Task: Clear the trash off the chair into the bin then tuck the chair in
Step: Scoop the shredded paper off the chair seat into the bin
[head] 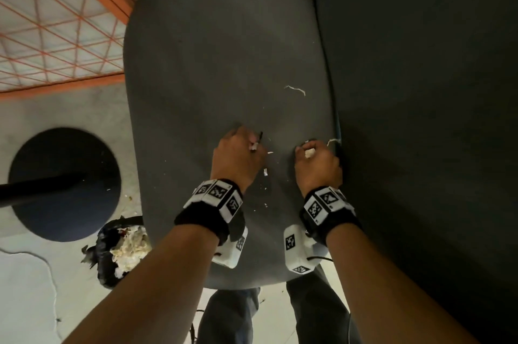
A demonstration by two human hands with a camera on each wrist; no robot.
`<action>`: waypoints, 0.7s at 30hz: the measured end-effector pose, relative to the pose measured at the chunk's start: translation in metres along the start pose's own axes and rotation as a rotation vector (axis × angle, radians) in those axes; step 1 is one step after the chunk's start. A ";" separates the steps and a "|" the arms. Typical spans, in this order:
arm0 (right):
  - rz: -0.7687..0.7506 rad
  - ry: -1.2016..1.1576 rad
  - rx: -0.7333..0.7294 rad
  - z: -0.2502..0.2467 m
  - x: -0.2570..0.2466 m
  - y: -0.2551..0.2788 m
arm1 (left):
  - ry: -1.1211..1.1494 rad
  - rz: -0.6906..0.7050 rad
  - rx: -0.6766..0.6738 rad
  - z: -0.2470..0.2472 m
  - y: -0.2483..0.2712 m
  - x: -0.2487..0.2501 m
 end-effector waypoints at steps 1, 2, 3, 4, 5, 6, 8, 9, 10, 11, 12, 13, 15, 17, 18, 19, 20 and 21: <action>-0.019 0.044 0.014 0.001 0.000 0.001 | 0.008 -0.001 -0.002 -0.001 -0.002 0.000; -0.030 0.072 0.029 0.002 0.000 0.002 | 0.004 0.008 -0.021 -0.001 -0.005 0.001; -0.043 0.089 0.042 0.002 0.001 0.003 | -0.014 0.025 -0.050 0.000 -0.008 0.003; -0.056 0.108 0.050 0.001 0.001 0.003 | -0.042 0.046 -0.080 0.003 -0.010 0.005; -0.066 0.129 0.052 0.000 0.002 0.004 | -0.072 0.068 -0.101 0.006 -0.012 0.006; -0.069 0.146 0.041 -0.001 0.003 0.004 | -0.101 0.083 -0.113 0.009 -0.014 0.007; -0.065 0.129 -0.016 -0.003 0.007 0.003 | -0.154 0.092 -0.121 0.014 -0.018 0.008; -0.071 0.098 -0.049 -0.004 0.008 0.003 | -0.179 0.095 -0.125 0.015 -0.020 0.008; -0.087 0.068 -0.073 -0.006 0.010 0.003 | -0.199 0.104 -0.129 0.016 -0.022 0.007; -0.104 0.044 -0.084 -0.007 0.012 0.003 | -0.213 0.116 -0.135 0.015 -0.023 0.007; -0.122 0.021 -0.081 -0.009 0.013 0.003 | -0.215 0.130 -0.145 0.015 -0.023 0.007; -0.142 -0.002 -0.065 -0.010 0.014 0.003 | -0.202 0.142 -0.159 0.013 -0.023 0.006; -0.182 -0.064 -0.018 -0.011 0.015 0.000 | -0.136 0.147 -0.169 0.008 -0.020 0.004; -0.187 -0.152 0.024 -0.011 0.013 -0.005 | -0.051 0.097 -0.163 0.004 -0.011 0.001; -0.178 -0.179 0.045 -0.010 0.011 -0.008 | -0.023 0.069 -0.167 0.003 -0.004 -0.001; -0.167 -0.186 0.059 -0.009 0.009 -0.011 | -0.008 0.044 -0.182 0.004 0.004 -0.001; -0.161 -0.183 0.063 -0.009 0.006 -0.013 | 0.005 0.027 -0.192 0.006 0.013 -0.002; -0.154 -0.170 0.058 -0.008 0.003 -0.016 | 0.011 0.018 -0.195 0.008 0.021 -0.002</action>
Point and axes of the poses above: each hand's wrist, its own y-axis away from the middle knuckle, its own z-axis out of the palm, x = y × z, the point moved 1 cm from there along -y, towards the middle knuckle, and after that the axes turned 15 degrees about z, right-handed, at the moved point
